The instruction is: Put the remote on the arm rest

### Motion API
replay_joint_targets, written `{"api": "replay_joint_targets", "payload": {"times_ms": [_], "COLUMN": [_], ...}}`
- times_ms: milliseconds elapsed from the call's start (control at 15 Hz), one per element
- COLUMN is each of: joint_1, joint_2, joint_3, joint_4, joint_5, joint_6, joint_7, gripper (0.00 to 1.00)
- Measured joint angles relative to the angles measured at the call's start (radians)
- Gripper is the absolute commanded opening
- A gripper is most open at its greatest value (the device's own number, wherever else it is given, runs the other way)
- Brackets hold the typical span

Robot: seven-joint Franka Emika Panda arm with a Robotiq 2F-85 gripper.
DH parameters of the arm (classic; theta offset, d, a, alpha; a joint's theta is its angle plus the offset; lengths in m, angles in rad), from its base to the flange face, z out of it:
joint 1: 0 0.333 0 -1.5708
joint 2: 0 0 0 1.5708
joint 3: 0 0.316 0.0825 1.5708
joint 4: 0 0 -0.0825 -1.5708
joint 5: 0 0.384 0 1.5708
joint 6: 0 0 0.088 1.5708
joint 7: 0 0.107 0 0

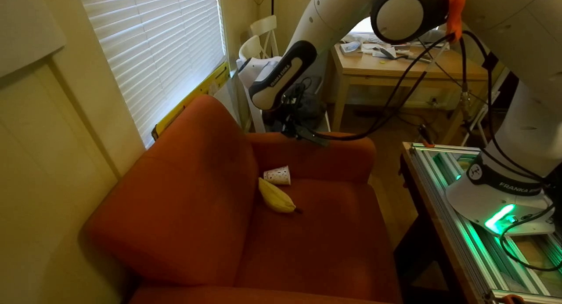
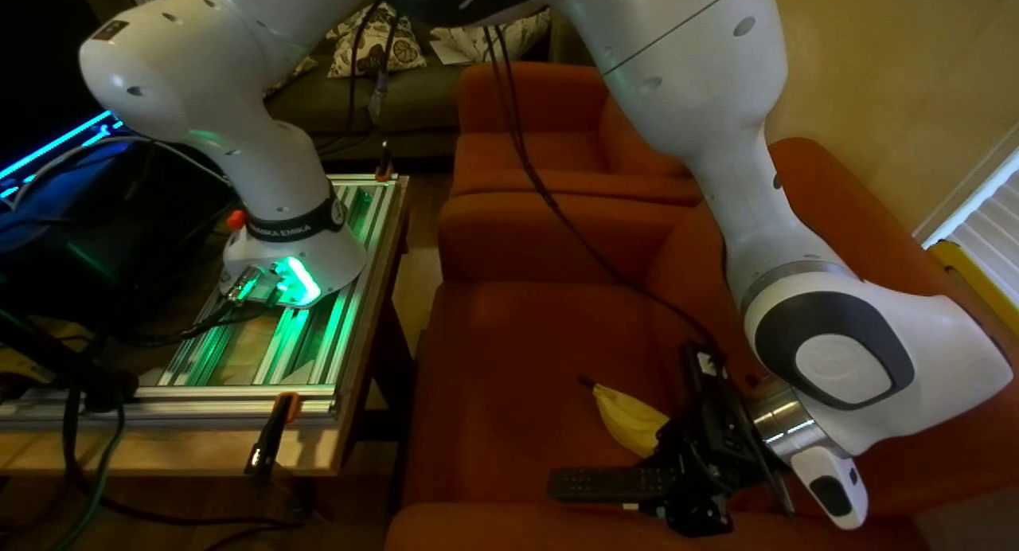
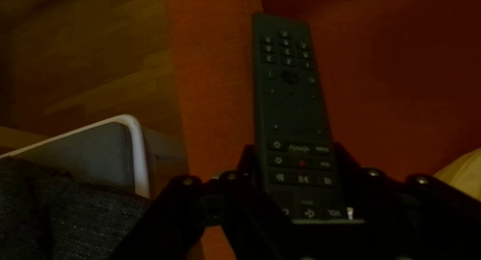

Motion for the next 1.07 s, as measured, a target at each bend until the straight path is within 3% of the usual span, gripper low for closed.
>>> {"api": "replay_joint_targets", "payload": {"times_ms": [1067], "joint_1": [-0.040], "joint_2": [0.089], "joint_3": [0.000], "joint_4": [0.104], "joint_5": [-0.056], "joint_6": [-0.001], "joint_7": [-0.051], "gripper": [0.26]}}
